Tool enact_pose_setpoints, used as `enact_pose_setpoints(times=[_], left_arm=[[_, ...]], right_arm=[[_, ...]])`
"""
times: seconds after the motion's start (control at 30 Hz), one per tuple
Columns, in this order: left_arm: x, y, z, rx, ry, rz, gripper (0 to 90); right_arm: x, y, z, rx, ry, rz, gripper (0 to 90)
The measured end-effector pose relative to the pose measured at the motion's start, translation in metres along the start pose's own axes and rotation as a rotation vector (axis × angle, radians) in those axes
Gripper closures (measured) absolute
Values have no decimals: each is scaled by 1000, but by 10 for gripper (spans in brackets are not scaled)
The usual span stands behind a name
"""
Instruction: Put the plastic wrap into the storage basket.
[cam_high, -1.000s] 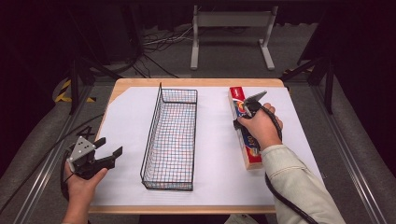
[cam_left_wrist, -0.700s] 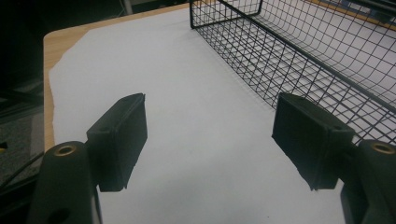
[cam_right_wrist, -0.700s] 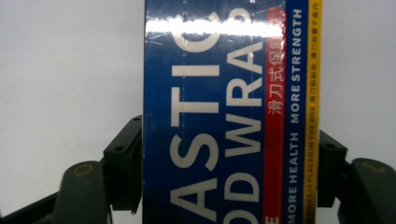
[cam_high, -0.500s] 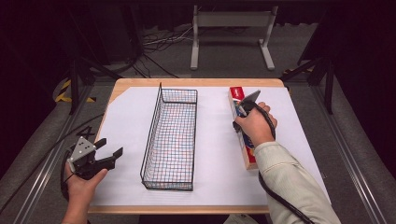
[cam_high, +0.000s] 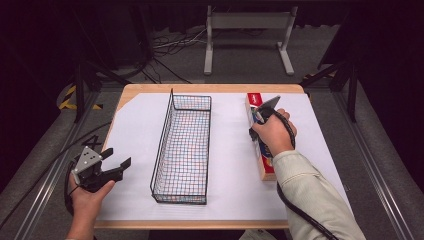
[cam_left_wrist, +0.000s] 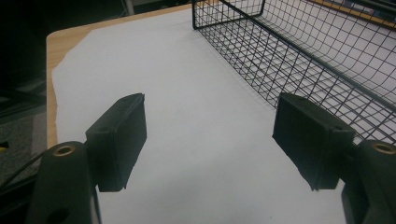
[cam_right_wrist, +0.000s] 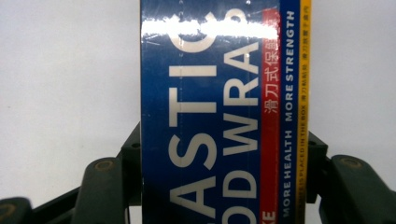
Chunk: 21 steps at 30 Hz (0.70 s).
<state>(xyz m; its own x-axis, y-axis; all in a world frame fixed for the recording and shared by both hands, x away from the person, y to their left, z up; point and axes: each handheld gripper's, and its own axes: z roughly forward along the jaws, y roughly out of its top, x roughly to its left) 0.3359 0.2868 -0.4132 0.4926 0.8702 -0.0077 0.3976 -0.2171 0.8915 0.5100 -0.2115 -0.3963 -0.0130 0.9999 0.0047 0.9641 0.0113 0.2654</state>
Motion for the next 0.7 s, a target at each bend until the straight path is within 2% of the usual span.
enact_pose_setpoints(times=[0.17,0.4,0.63,0.7], left_arm=[[1,0,2,-3,-3,-3,261],[4,2,4,-9,7,-2,262],[3,3,10,-8,11,9,263],[2,4,12,-2,16,26,264]], right_arm=[[0,-2,-11,-37,36,66,409],[7,-4,-27,-50,41,119,408],[24,-5,-52,-68,44,161,408],[31,-5,-61,-75,44,172,408]])
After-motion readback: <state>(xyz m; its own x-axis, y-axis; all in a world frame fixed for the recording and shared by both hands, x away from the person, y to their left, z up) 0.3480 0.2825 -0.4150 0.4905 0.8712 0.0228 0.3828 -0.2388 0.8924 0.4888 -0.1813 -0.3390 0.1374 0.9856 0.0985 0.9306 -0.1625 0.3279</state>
